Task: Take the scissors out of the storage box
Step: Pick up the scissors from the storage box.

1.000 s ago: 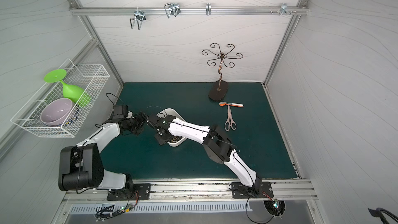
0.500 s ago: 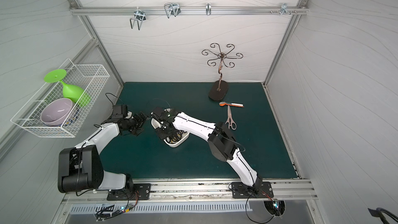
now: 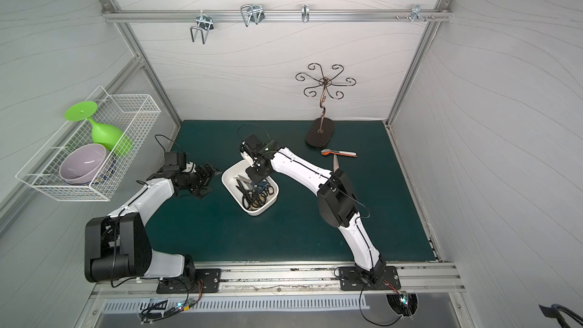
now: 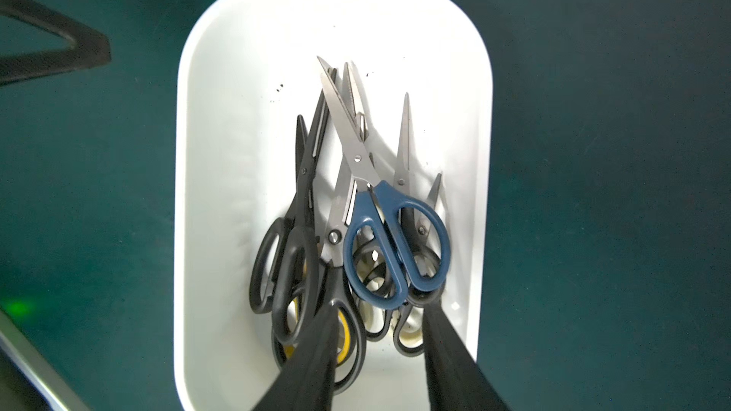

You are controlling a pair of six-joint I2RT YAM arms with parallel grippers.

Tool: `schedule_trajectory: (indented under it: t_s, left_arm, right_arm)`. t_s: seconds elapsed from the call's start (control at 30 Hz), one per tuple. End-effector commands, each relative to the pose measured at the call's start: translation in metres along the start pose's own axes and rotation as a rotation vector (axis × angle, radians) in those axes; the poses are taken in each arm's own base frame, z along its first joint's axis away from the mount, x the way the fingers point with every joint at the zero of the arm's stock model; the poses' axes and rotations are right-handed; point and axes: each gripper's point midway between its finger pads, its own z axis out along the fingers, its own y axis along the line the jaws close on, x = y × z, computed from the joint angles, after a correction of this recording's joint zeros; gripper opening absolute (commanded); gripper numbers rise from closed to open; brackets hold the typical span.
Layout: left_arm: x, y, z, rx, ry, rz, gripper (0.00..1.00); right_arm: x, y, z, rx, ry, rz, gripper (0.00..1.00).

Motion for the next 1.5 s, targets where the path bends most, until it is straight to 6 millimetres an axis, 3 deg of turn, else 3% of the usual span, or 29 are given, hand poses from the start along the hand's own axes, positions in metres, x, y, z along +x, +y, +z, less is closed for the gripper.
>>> schedule_trajectory:
  t_s: [0.0,0.27,0.53,0.93,1.47]
  left_arm:
    - [-0.004,-0.002,0.002,0.003,0.005,0.025,0.89]
    - [-0.001,0.001,0.002,-0.001,0.006,0.035,0.89]
    - [-0.001,-0.002,-0.001,0.007,0.006,0.04,0.89]
    - [-0.001,-0.002,0.0,0.015,0.009,0.032,0.89]
    - [0.0,-0.003,0.0,0.022,0.012,0.026,0.89]
  right_arm:
    - [0.009,0.017,0.01,0.011,0.039,-0.111,0.39]
    - [0.02,0.037,0.035,0.057,0.084,-0.202,0.39]
    - [0.029,0.031,0.05,0.153,0.124,-0.248,0.37]
    - [0.036,0.027,0.053,0.221,0.147,-0.305,0.22]
    - [0.044,0.03,0.062,0.233,0.176,-0.341,0.22]
